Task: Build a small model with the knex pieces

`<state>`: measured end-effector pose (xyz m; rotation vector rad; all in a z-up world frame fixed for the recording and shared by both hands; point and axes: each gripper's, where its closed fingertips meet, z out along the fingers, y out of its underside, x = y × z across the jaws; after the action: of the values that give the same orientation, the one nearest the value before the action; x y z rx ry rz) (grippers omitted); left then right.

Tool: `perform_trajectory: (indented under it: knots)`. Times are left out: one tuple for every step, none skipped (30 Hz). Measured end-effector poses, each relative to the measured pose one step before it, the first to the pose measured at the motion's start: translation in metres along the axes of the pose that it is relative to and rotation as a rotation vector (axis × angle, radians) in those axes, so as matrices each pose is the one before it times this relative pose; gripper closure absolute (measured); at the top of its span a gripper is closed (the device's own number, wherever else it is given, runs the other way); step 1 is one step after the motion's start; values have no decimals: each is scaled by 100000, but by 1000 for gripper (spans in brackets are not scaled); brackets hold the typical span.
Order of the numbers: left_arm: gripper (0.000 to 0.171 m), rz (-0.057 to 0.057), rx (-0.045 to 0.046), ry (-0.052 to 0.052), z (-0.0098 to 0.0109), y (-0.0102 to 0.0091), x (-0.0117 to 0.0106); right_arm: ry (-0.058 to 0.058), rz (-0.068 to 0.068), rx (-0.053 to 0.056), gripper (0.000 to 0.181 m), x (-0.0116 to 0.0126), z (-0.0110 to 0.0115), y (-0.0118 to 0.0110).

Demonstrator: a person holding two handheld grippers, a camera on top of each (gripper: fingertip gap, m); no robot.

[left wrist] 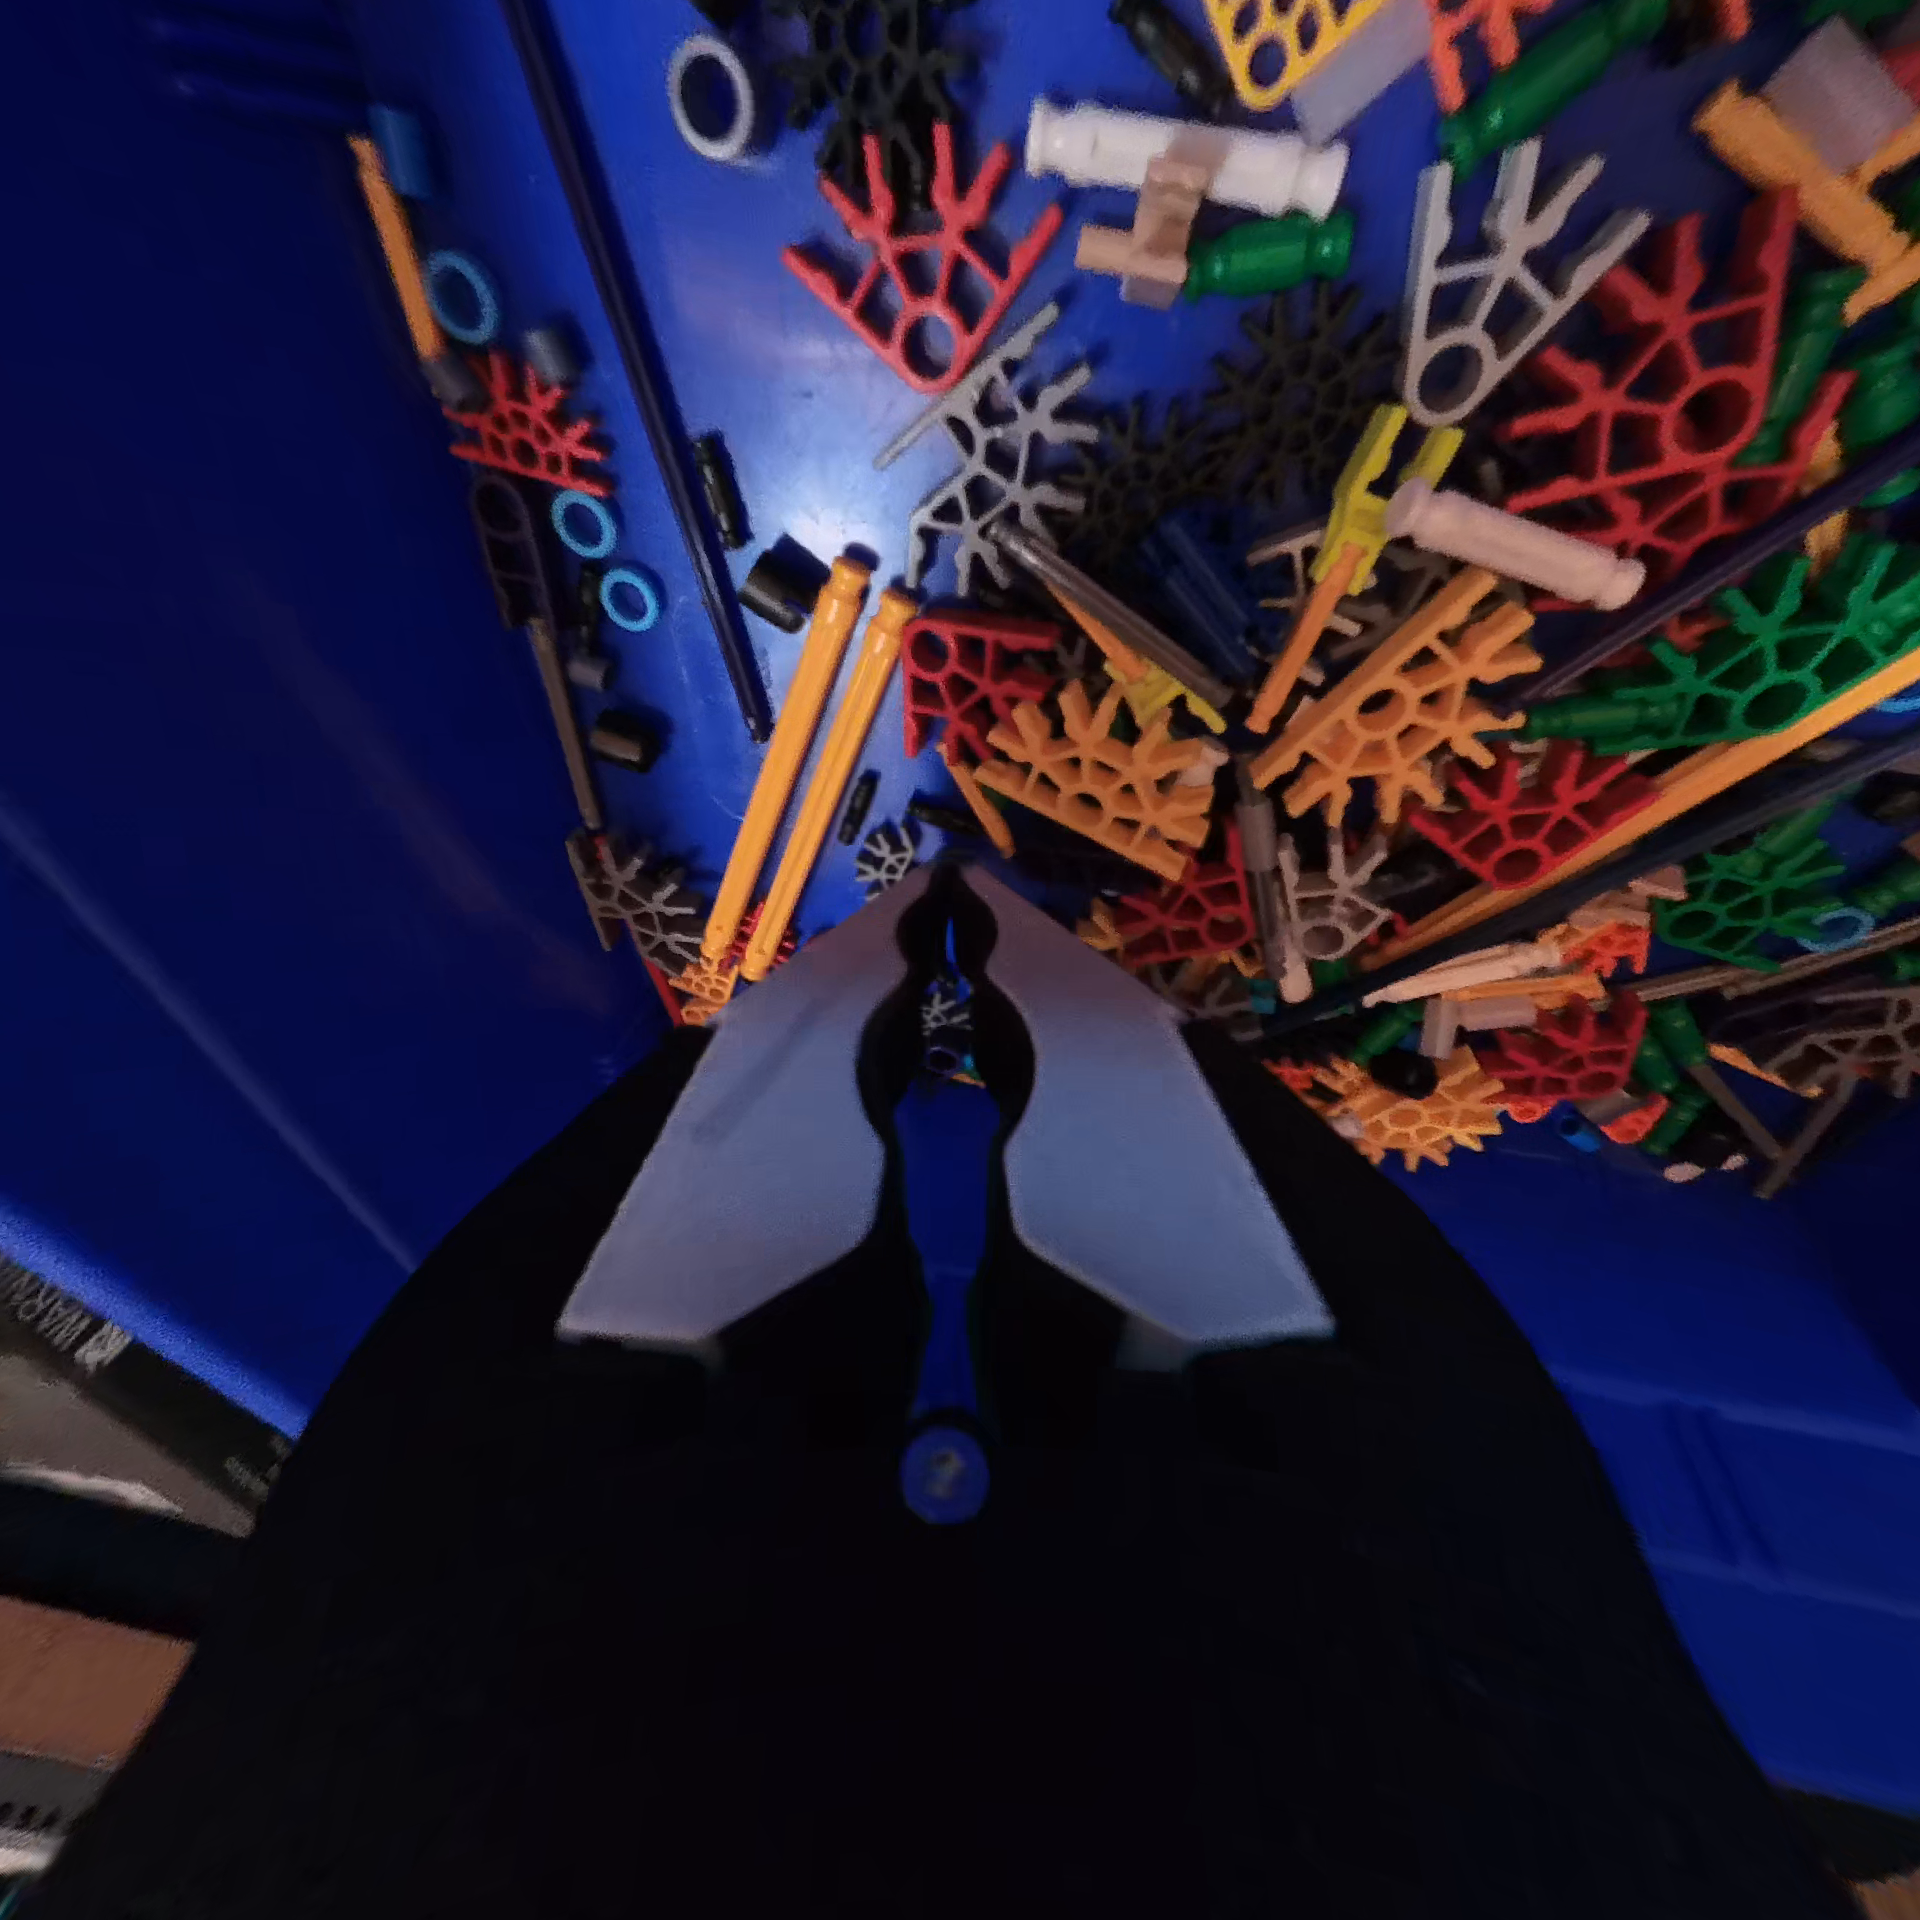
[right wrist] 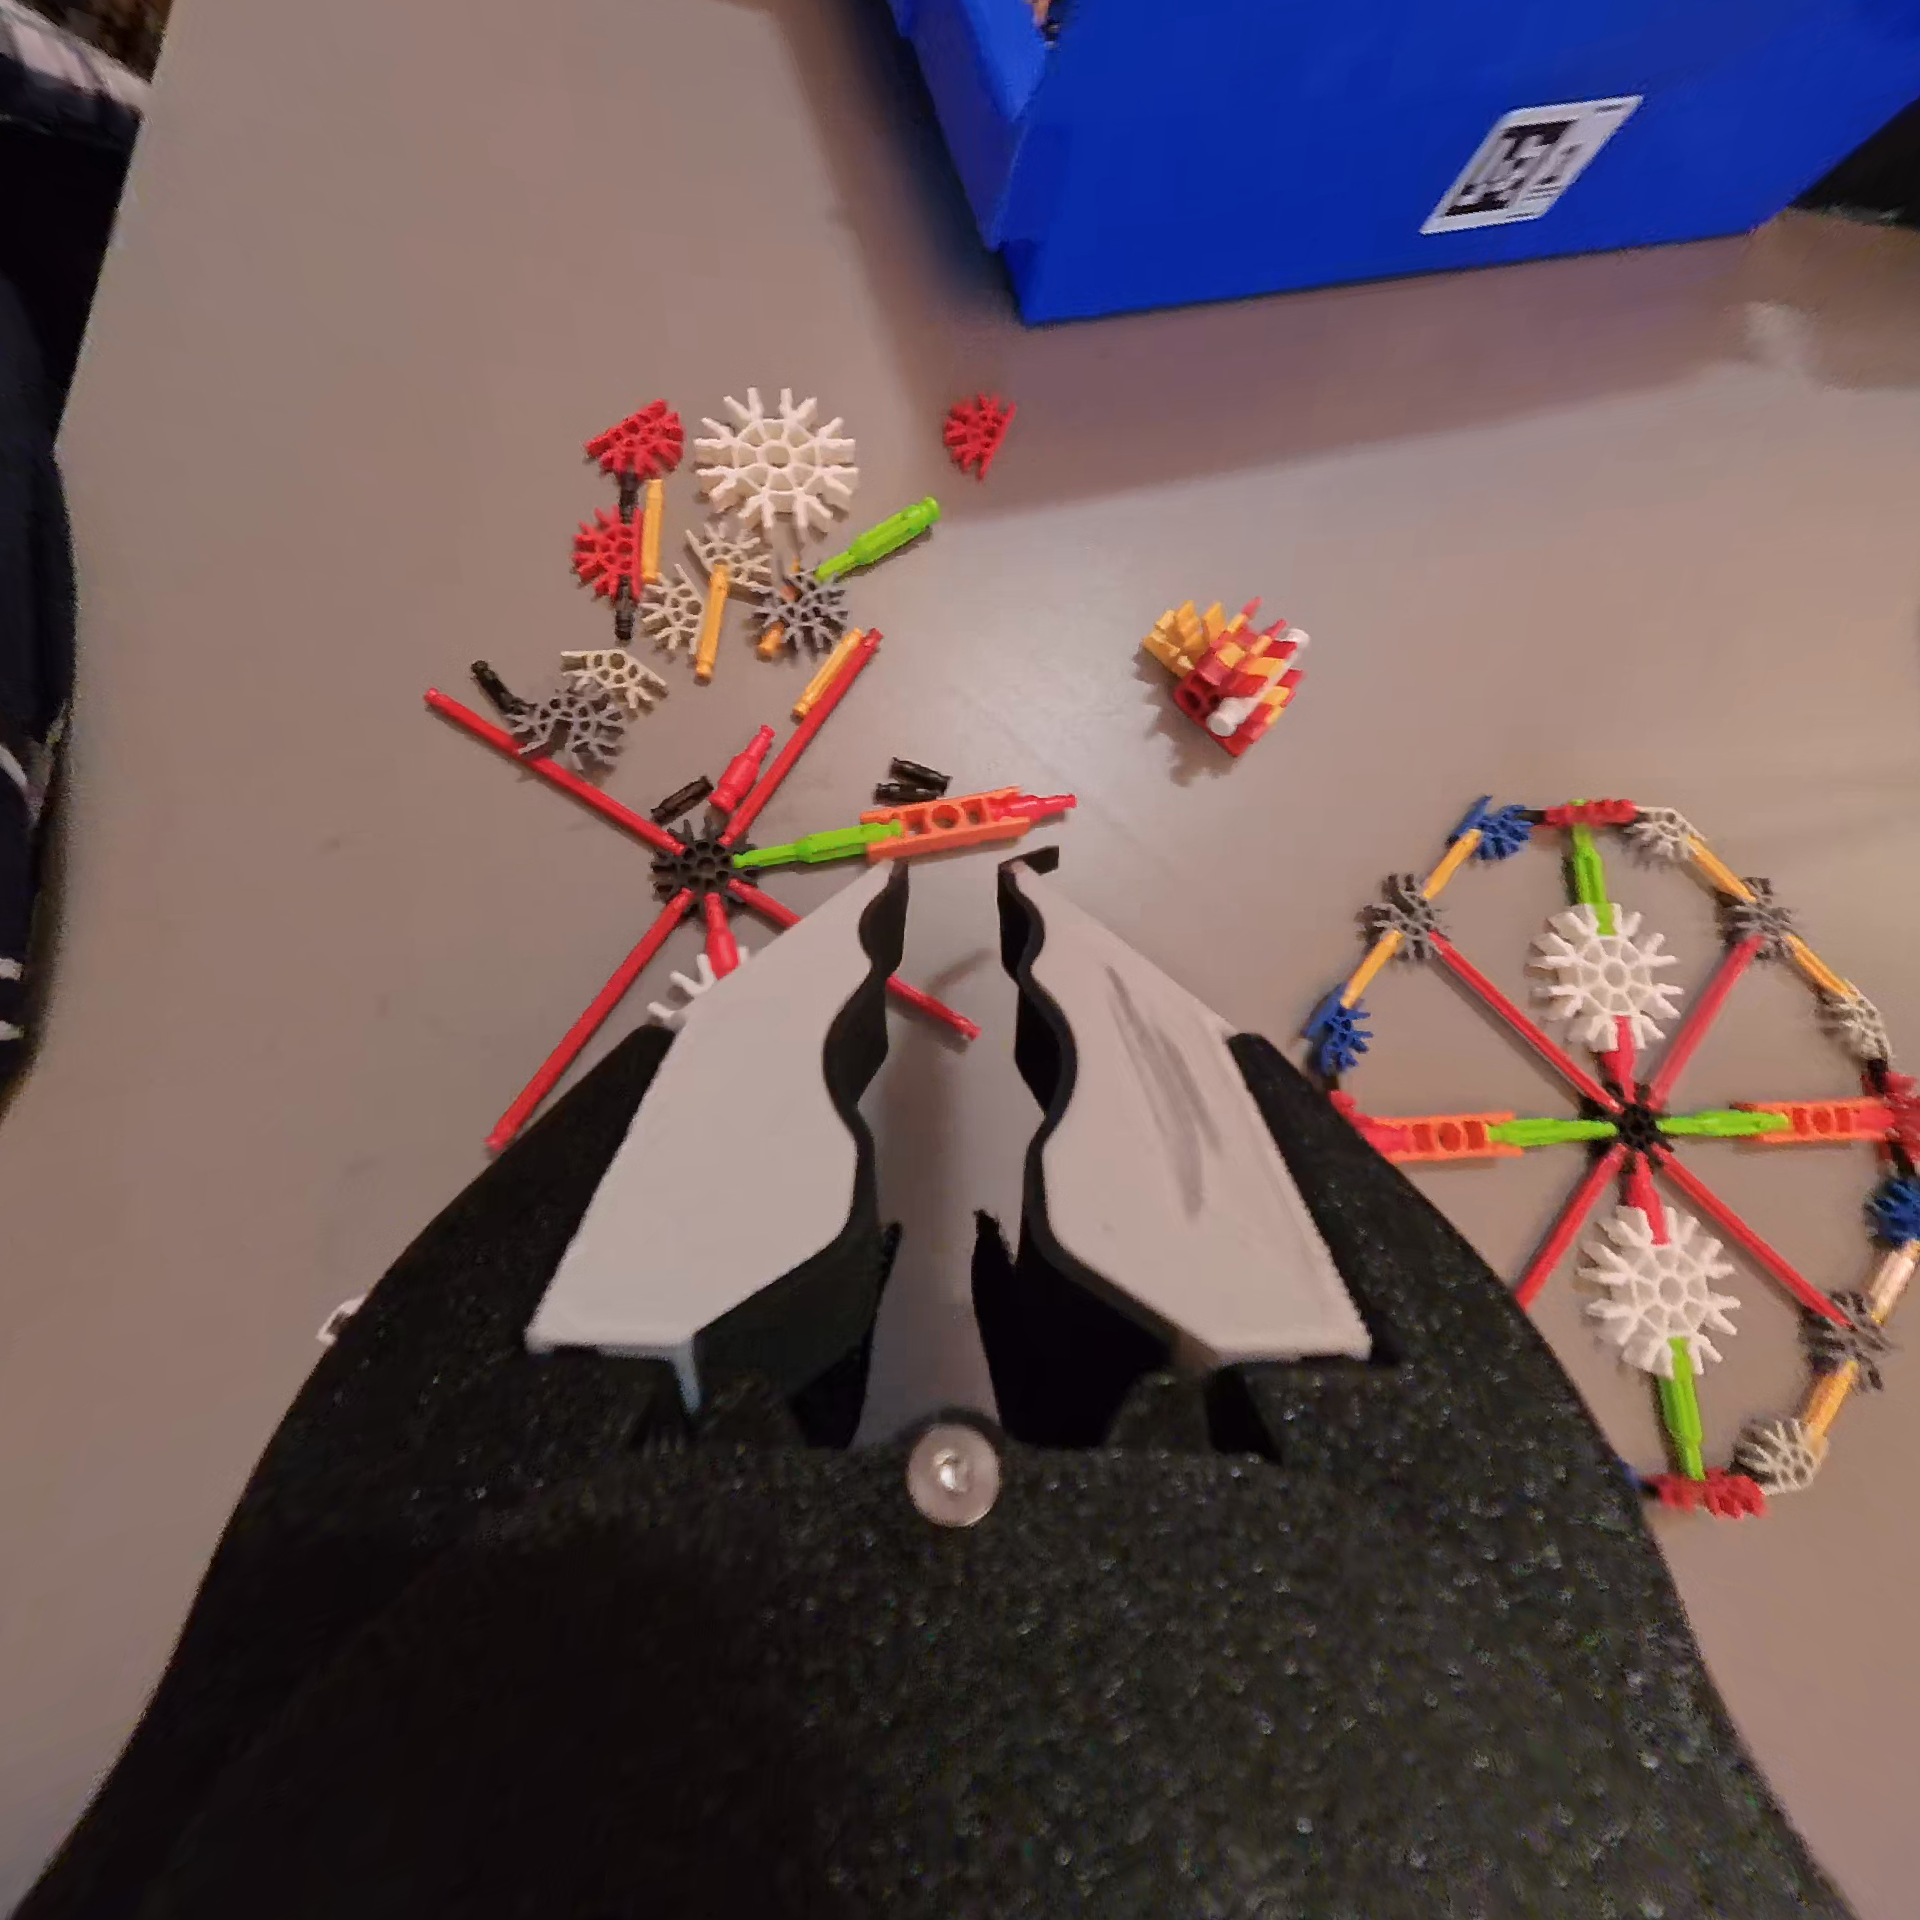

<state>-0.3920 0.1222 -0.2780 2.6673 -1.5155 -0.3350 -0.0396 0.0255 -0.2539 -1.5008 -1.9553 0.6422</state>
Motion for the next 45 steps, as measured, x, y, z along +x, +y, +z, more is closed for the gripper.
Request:
perform_trajectory:
  knots:
    - [171, -513, 832, -66, -99, -58, 39, 1648, 1174, 568, 164, 445, -216, -8]
    - [171, 76, 183, 832, -24, 60, 221, 1581, 1323, 482, 164, 458, -218, 50]
    - [171, 213, -166, 728, 82, 93, 203, 1522, 1731, 257, 164, 495, -215, 135]
    - [171, 207, -262, -165, 100, 96, 50, 1499, 1987, 104, 164, 513, -205, 185]
    - [171, -229, -766, -829, 58, 224, -117, 1464, 1780, 67, 164, 514, -202, 207]
    - [171, -532, -373, -967, -22, 222, -212, 1349, 1474, 187, 164, 475, -190, 188]
    - [171, -903, 796, -580, -131, 98, -231, 1062, 1278, 180, 164, 387, -168, 151]
    - [169, -1512, 1437, 301, -210, 39, -160, 920, 1013, 75, 164, 331, -140, 132]
    - [163, -1568, 1353, 476, -251, 37, -135, 1142, 867, 14, 164, 338, -124, 98]
    - [160, -712, 1122, -457, -291, 48, -223, 1454, 1031, 158, 164, 389, -152, 62]
    - [160, -349, 672, -291, -308, 95, -146, 1322, 1122, 598, 164, 387, -186, -17]
    - [159, -202, 429, 124, -286, 119, -42, 1061, 934, 859, 164, 331, -204, -57]
    - [157, -179, 198, -69, -239, 113, -50, 776, 730, 826, 164, 255, -168, -74]
    - [156, -71, -184, 1206, -151, 167, 158, 430, 548, 628, 164, 153, -110, -73]
    - [154, -107, -342, 2141, -48, 183, 321, 75, 185, 252, 165, 23, -14, -43]
    - [153, 9, 119, 1329, -9, 60, 204, -198, -282, -222, 164, -79, 68, 11]
    - [152, -374, 3, 231, 30, 35, 12, -315, -492, -506, 164, -119, 107, 58]
    - [152, -248, -1255, 974, 89, 236, 147, -388, -409, -350, 164, -131, 90, 33]
    - [152, 505, -1478, 601, 122, 275, 157, -388, -249, -74, 164, -106, 64, 1]
    - [152, 284, -325, -276, 96, 67, -9, -252, -93, 36, 164, -51, 21, -13]
    - [152, -314, 403, 506, 76, -71, 104, -134, 20, 51, 164, -22, 18, -7]
    - [152, 406, 398, 880, 95, -80, 187, -124, 5, -12, 164, -21, 20, 10]
    - [152, 1554, 630, -1438, 76, -169, -146, -125, -71, -57, 164, -26, 23, 8]
    - [153, 823, 854, -1986, 78, -241, -291, -192, -137, -46, 164, -51, 29, -2]
    - [152, -444, 313, -461, 104, -183, -152, -268, -180, -83, 164, -70, 31, 10]
    - [150, 21, -60, -416, 139, -118, -158, -269, -187, -154, 164, -71, 48, 13]
    - [150, 137, -166, -1331, 150, -125, -302, -186, -147, -204, 164, -54, 45, 35]
    - [149, -405, -480, 239, 188, -70, -80, -150, -137, -191, 164, -48, 39, 26]
    - [147, -445, -892, 1500, 228, 19, 118, -148, -145, -52, 164, -42, 14, -2]
    - [144, -76, -522, 548, 242, -22, -29, -114, -95, 33, 164, -29, 0, -7]
    - [141, -443, -676, -8, 249, 7, -136, -37, -53, 40, 164, -10, -12, -7]
    - [139, -446, -771, 860, 217, 45, 38, -11, -26, 63, 164, -8, -11, -10]
    - [132, -110, -220, 537, 172, -59, 30, -17, 23, 66, 164, 9, -22, -9]
    - [130, 78, 835, -211, -13, -230, -81, -9, 28, 32, 164, 7, -4, 3]
    - [129, -148, 762, -712, -45, -214, -153, -69, -31, 21, 164, -16, -14, -5]
    - [132, 368, -254, 1277, 31, -37, 169, -170, -58, 40, 164, -40, 15, -21]
    - [136, 568, -309, 1332, 14, -14, 199, -168, -99, -29, 164, -49, 30, -5]
    - [138, 257, -346, 818, 15, -18, 118, -162, -147, -167, 164, -47, 35, 15]
    - [142, -8, -245, 894, 9, -59, 140, -166, -160, -165, 164, -48, 34, 29]
    - [146, 501, -360, 1146, 4, -44, 212, -141, -46, -76, 164, -19, 15, 18]
    - [149, 644, -620, 710, 22, -27, 176, -92, 41, -20, 164, -17, 13, 3]
    - [149, 702, -694, -127, -12, -33, 4, -47, 0, 4, 164, -7, 0, -1]
    - [149, 538, -522, 79, -5, -45, -12, -32, -22, -19, 164, -4, 13, 3]
    - [149, 510, -451, 273, 6, -16, 3, -40, -56, -6, 164, -21, 5, -8]
    - [150, 414, -364, 584, -1, 3, 22, -42, -89, -4, 164, -19, -2, -2]
